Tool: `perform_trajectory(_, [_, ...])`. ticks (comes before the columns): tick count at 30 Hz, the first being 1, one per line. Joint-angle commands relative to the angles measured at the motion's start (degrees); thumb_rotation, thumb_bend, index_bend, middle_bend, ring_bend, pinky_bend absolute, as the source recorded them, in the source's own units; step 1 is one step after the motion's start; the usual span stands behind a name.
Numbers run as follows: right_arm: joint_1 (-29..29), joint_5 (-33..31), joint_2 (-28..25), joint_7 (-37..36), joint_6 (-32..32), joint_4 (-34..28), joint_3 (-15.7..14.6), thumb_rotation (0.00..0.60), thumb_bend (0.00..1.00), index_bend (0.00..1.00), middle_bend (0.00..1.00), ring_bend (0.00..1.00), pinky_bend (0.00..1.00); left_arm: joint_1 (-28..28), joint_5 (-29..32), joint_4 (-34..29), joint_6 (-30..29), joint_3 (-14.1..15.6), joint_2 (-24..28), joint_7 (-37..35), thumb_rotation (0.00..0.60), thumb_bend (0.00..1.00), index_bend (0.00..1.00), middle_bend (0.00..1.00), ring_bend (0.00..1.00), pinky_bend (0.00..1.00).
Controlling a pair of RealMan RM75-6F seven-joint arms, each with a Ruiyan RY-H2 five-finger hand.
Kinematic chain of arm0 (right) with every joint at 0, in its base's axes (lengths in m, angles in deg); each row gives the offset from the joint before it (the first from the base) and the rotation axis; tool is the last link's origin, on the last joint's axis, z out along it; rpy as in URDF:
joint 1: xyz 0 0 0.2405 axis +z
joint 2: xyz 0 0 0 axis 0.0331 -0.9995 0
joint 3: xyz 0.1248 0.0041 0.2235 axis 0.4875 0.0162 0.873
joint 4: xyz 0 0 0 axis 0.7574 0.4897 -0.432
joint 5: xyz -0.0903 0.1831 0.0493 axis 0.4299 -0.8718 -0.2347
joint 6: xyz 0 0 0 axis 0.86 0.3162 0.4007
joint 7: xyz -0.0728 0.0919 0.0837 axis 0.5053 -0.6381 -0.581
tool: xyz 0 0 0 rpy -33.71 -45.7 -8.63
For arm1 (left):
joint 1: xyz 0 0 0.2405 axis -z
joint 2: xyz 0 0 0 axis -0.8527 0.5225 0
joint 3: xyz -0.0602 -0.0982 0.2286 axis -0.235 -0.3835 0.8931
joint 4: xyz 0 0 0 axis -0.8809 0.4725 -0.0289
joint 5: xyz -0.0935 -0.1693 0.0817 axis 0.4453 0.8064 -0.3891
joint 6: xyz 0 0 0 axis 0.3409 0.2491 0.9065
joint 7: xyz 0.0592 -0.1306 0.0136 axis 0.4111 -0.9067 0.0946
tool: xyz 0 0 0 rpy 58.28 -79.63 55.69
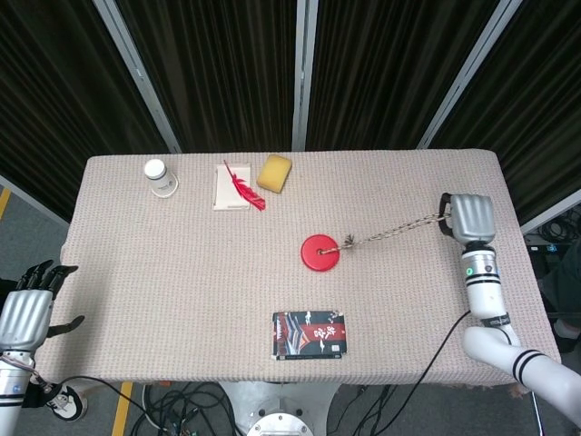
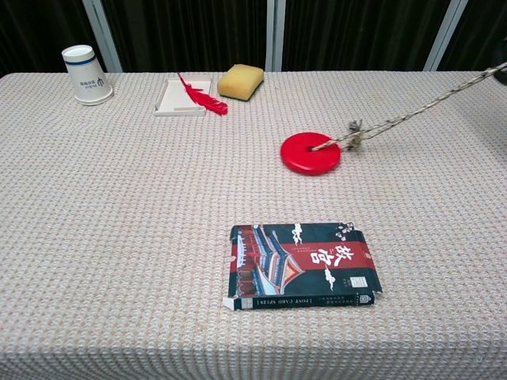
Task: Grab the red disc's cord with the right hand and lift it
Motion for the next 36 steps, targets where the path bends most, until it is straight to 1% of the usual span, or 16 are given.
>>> perform_trajectory(1, [-1.56,-2.65,-1.18,-1.51,1.14,3.06,2.22,0.600,0.49,1.00,0.98,0.77,0.87,0.05,-0.09,-0.06,-0.01,0.04,-0.11,0.25,0.600,0.00,0.20,0.22,0.10,0.15])
perform_trajectory(5, [-3.08,-6.21,-2.26,-2.62,2.26,5.60,4.92,0.600,0.49,1.00,0.98,0.77,0.87,0.20,-0.13,-0.33,-0.02,-0.07,-0.20,0.50,0.600,0.00,0.20,0.22,0.10,0.15])
perform_trajectory(12, [-5.65,-9.84,-3.70,-4.22,4.38,9.04,7.98,0.600,0.49,1.00,0.98,0.77,0.87,0.37,-0.21,-0.82,0.05,-0.07,-0.11,0.98,0.600,0.00,0.20,0.22,0.10,0.14])
perform_trajectory(13, [-5.93,-10.00,-3.92,-4.41,4.25,9.55,8.12,0.600,0.49,1.00,0.98,0.77,0.87,0.39,-0.23,-0.88,0.05,-0.06,-0.06,1.06,0.600,0.00,0.20,0.22,0.10,0.15])
perform_trajectory(15, [-6.46,-8.91,-4.58,-5.24,3.64,9.23,7.49,0.600,0.49,1.00,0.98,0.77,0.87,0.43,-0.17,-0.92,0.08,-0.11,-0.05,1.13,0.600,0.00,0.20,0.22,0.10,0.15])
perform_trajectory(16, [-6.74,-7.97,-4.98,-6.03,3.59,8.32,7.13,0.600,0.49,1.00,0.98,0.77,0.87,0.44,-0.11,-0.91,0.10,-0.14,-0.08,1.13,0.600,0.00,0.20,0.22,0.10,0.15])
perform_trajectory(19, [-7.29,-3.68,-6.09,-8.27,5.28,2.93,5.88,0.600,0.49,1.00,0.98,0.77,0.87,0.37,0.02,-0.93,0.13,-0.07,-0.23,1.19,0.600,0.00,0.20,0.22,0.10,0.15])
perform_trajectory(22, [-6.72,1.71,-6.62,-7.31,8.57,-4.48,4.39,0.600,0.49,1.00,0.98,0.77,0.87,0.34,-0.04,-0.85,0.06,0.00,-0.34,1.30,0.600,0.00,0.20,0.22,0.10,0.15])
perform_trajectory(25, [-5.27,5.25,-6.66,-5.60,10.97,-11.63,4.37,0.600,0.49,1.00,0.98,0.77,0.87,0.26,0.04,-0.86,-0.14,-0.10,-0.17,1.18,0.600,0.00,0.20,0.22,0.10,0.15])
perform_trajectory(28, [-3.27,7.77,-6.30,-3.40,12.87,-17.86,5.26,0.600,0.49,1.00,0.98,0.77,0.87,0.12,0.17,-0.78,-0.43,-0.23,-0.01,0.93,0.600,0.00,0.20,0.22,0.10,0.15])
perform_trajectory(32, [-0.43,9.71,-4.03,-1.60,13.72,-22.45,6.12,0.600,0.49,1.00,0.98,0.77,0.87,-0.07,0.25,-0.57,-0.54,-0.13,-0.14,0.66,0.600,0.00,0.20,0.22,0.10,0.15])
perform_trajectory(36, [1.27,10.47,-1.58,1.47,12.73,-22.54,4.51,0.600,0.49,1.00,0.98,0.77,0.87,-0.19,0.30,-0.22,-0.55,-0.03,-0.41,0.39,0.600,0.00,0.20,0.22,0.10,0.15])
